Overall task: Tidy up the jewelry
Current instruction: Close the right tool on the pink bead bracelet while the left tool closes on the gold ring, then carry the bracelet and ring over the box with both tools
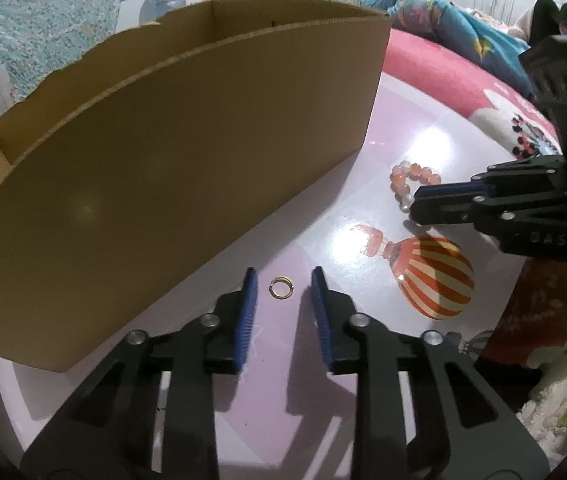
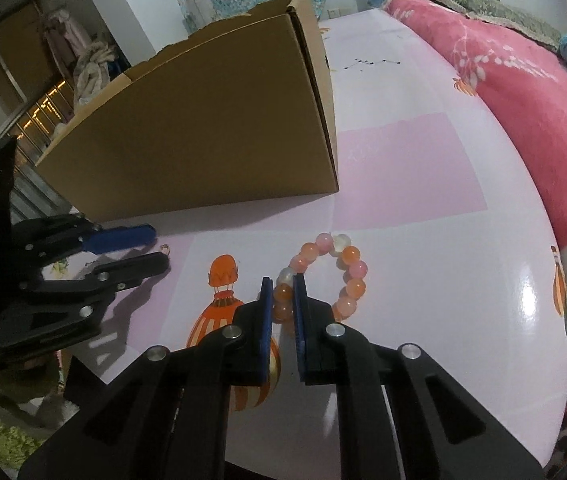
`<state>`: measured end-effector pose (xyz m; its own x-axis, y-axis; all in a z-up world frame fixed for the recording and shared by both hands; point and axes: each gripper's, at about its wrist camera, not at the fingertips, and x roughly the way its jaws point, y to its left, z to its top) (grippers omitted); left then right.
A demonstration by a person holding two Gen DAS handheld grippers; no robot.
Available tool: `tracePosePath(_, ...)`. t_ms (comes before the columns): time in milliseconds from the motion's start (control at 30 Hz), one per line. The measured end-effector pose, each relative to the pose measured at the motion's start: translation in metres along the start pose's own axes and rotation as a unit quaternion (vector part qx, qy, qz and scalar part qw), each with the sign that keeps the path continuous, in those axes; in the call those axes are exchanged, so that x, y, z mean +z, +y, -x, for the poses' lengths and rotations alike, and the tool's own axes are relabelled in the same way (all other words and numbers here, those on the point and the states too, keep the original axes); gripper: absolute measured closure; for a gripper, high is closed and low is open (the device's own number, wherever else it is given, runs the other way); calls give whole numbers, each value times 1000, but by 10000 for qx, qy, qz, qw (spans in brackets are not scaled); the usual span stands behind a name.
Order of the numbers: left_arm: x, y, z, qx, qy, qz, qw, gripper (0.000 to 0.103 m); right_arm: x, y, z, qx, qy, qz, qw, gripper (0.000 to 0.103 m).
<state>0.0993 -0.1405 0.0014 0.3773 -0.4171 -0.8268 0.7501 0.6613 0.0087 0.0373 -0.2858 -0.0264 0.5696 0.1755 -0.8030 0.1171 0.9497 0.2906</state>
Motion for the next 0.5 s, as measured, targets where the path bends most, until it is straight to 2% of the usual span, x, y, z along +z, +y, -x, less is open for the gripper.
tracePosePath(267,-1,3,1,-11,6,-28,10000,83,0,-3,0,83,-18,-54,9999,93)
tracePosePath(333,-2,3,3,-25,-6,-47,10000,90,-1,-2,1,85,-28,-62,9999,93)
tracePosePath(500,-3,2,3,-30,3,-69,10000,92,-1,-3,0,81,-47,-81,9999,93)
